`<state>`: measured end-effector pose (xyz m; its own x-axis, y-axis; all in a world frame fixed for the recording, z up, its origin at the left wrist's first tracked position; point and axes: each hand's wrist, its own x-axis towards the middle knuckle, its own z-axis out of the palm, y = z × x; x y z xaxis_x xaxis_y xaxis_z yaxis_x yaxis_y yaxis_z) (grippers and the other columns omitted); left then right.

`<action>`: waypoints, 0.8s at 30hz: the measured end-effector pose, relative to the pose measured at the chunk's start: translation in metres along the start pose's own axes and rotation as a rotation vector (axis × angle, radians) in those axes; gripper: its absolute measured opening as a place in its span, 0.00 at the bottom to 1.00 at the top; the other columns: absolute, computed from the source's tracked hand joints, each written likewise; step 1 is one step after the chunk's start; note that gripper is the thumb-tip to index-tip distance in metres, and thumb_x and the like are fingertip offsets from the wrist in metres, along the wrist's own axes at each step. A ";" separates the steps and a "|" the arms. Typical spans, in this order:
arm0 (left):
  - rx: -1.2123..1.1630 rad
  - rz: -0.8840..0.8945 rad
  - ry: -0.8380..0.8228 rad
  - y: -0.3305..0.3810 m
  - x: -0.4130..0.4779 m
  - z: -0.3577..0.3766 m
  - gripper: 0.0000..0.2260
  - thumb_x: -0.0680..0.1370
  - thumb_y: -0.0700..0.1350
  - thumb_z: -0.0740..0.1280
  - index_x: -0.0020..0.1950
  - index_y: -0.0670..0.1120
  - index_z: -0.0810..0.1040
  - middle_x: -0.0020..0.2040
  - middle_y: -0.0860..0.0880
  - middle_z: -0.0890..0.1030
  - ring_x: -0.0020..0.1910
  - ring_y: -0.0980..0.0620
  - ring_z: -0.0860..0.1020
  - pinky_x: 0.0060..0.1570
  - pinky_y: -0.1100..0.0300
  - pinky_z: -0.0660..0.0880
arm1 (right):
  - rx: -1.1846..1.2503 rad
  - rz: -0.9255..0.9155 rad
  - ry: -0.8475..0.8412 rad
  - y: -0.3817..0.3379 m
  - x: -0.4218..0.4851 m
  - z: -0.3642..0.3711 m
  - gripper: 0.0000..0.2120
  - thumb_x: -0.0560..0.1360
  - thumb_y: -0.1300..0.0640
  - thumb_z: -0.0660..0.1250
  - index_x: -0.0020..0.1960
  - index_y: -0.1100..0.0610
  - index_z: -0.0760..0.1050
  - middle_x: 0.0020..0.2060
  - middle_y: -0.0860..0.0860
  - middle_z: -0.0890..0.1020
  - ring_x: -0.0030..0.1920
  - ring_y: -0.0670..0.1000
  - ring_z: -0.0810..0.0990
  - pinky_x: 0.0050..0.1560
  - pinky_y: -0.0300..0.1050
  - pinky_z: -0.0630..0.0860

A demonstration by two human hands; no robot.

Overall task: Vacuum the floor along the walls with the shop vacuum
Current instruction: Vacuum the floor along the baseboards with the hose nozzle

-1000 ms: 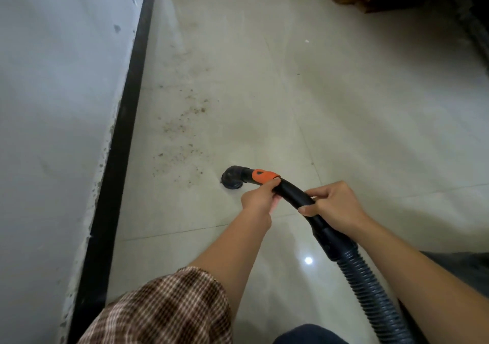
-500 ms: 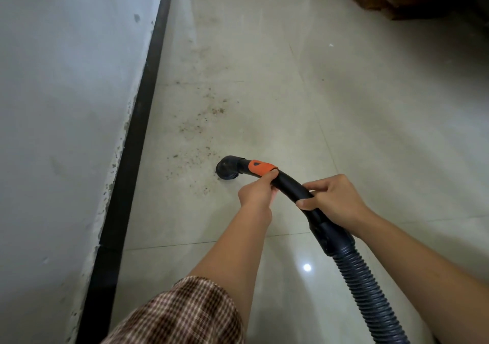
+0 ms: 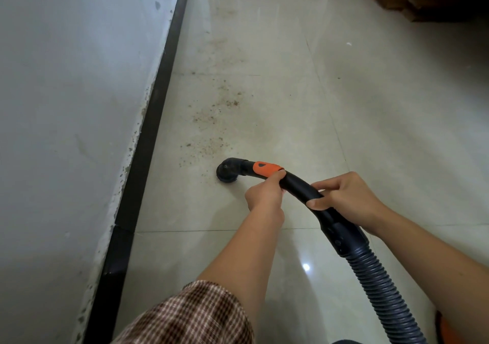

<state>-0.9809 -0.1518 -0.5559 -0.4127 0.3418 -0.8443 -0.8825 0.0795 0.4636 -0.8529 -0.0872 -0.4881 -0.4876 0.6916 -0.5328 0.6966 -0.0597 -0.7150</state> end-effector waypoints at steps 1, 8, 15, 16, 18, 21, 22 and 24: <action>0.001 -0.003 0.009 -0.001 -0.001 -0.001 0.13 0.67 0.40 0.78 0.47 0.42 0.78 0.41 0.47 0.84 0.45 0.47 0.84 0.45 0.58 0.76 | -0.003 0.001 -0.008 0.000 -0.001 0.000 0.11 0.67 0.67 0.74 0.43 0.52 0.86 0.37 0.57 0.86 0.32 0.54 0.83 0.42 0.52 0.83; -0.002 0.015 0.054 -0.002 0.000 -0.014 0.13 0.67 0.42 0.79 0.45 0.43 0.78 0.43 0.46 0.84 0.46 0.46 0.83 0.42 0.59 0.75 | -0.005 0.000 -0.054 -0.002 -0.003 0.008 0.12 0.67 0.67 0.74 0.44 0.52 0.86 0.37 0.57 0.86 0.31 0.54 0.83 0.37 0.47 0.82; 0.019 0.046 0.080 0.008 0.005 -0.026 0.14 0.67 0.43 0.79 0.48 0.42 0.79 0.45 0.45 0.84 0.46 0.46 0.83 0.45 0.59 0.75 | -0.008 -0.025 -0.064 -0.005 0.003 0.023 0.12 0.67 0.67 0.74 0.44 0.52 0.86 0.37 0.56 0.86 0.32 0.53 0.83 0.42 0.50 0.83; 0.017 0.055 0.076 0.009 0.007 -0.028 0.14 0.67 0.43 0.79 0.47 0.42 0.79 0.45 0.45 0.84 0.47 0.46 0.83 0.47 0.59 0.76 | -0.008 -0.030 -0.062 -0.007 0.004 0.025 0.11 0.67 0.67 0.75 0.43 0.52 0.86 0.36 0.55 0.86 0.32 0.53 0.83 0.42 0.50 0.83; 0.010 0.073 0.072 0.012 0.009 -0.031 0.12 0.67 0.42 0.78 0.44 0.43 0.78 0.43 0.46 0.84 0.46 0.47 0.83 0.48 0.59 0.76 | -0.011 -0.039 -0.058 -0.009 0.006 0.028 0.11 0.66 0.66 0.75 0.41 0.50 0.86 0.36 0.55 0.86 0.32 0.53 0.83 0.42 0.49 0.83; -0.005 0.091 0.068 0.016 0.011 -0.033 0.11 0.67 0.42 0.78 0.42 0.44 0.78 0.39 0.48 0.84 0.42 0.50 0.84 0.44 0.61 0.75 | -0.003 -0.047 -0.057 -0.012 0.010 0.033 0.11 0.66 0.65 0.75 0.39 0.49 0.86 0.36 0.56 0.86 0.32 0.53 0.83 0.41 0.49 0.83; -0.013 0.097 0.061 0.018 0.012 -0.034 0.11 0.67 0.42 0.78 0.42 0.44 0.78 0.39 0.48 0.84 0.41 0.51 0.84 0.44 0.61 0.75 | -0.002 -0.053 -0.056 -0.014 0.011 0.035 0.11 0.66 0.65 0.75 0.39 0.49 0.86 0.36 0.56 0.86 0.32 0.52 0.82 0.42 0.48 0.82; -0.020 0.104 0.049 0.023 0.014 -0.037 0.10 0.67 0.42 0.78 0.42 0.44 0.78 0.38 0.48 0.84 0.41 0.51 0.84 0.45 0.61 0.75 | -0.007 -0.065 -0.055 -0.017 0.013 0.038 0.12 0.66 0.65 0.75 0.40 0.48 0.86 0.36 0.56 0.86 0.31 0.51 0.82 0.42 0.48 0.82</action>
<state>-1.0149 -0.1796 -0.5671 -0.5122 0.3008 -0.8045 -0.8387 0.0269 0.5440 -0.8910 -0.1048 -0.5002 -0.5598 0.6530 -0.5101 0.6662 -0.0113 -0.7457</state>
